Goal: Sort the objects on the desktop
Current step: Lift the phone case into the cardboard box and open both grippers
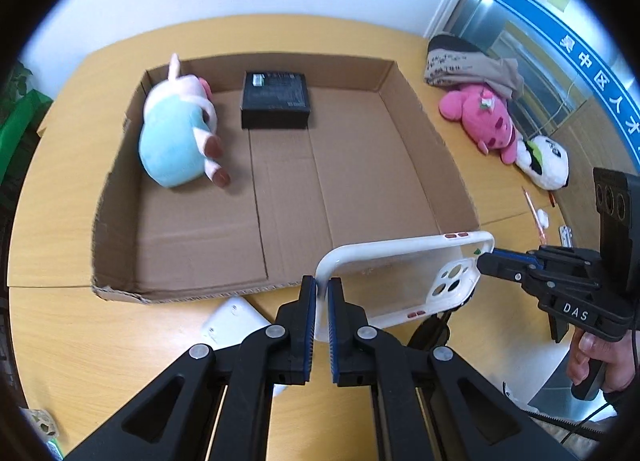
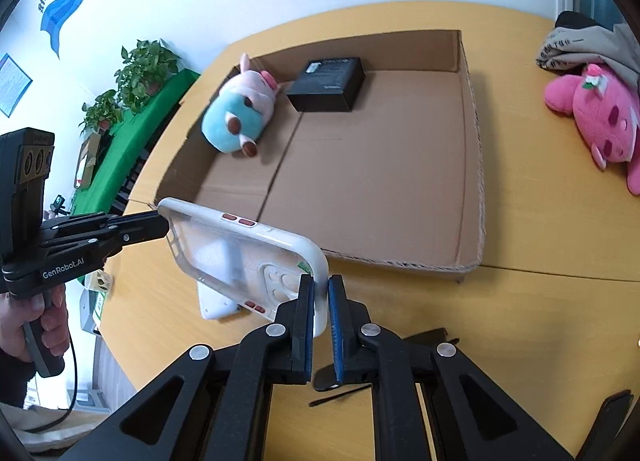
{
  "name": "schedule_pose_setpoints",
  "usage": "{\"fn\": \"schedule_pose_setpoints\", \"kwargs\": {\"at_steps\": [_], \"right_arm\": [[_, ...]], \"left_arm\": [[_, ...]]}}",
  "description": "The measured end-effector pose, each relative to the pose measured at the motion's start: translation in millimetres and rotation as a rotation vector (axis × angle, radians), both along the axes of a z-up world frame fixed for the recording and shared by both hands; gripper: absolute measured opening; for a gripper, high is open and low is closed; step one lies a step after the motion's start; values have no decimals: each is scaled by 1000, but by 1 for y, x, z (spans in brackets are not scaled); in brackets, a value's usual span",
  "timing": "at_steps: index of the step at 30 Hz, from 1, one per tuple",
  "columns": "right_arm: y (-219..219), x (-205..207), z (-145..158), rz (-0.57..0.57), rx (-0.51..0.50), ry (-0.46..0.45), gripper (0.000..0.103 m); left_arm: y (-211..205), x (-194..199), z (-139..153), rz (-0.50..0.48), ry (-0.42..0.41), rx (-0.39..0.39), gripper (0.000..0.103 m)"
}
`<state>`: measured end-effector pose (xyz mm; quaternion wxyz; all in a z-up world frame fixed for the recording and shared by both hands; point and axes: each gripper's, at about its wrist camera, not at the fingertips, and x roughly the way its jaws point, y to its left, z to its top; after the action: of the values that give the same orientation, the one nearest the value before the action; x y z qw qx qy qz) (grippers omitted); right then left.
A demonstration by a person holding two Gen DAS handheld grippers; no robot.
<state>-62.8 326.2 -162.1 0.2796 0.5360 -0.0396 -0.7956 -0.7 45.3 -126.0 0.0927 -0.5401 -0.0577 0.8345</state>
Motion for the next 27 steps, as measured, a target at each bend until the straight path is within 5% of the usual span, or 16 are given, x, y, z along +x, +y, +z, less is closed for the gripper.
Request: {"fn": "schedule_pose_setpoints", "kwargs": {"at_steps": [27], "right_arm": [[-53,-18,20,-12,-29,37,8]], "left_arm": [[-60,-18,20,39,42,25,5]]}}
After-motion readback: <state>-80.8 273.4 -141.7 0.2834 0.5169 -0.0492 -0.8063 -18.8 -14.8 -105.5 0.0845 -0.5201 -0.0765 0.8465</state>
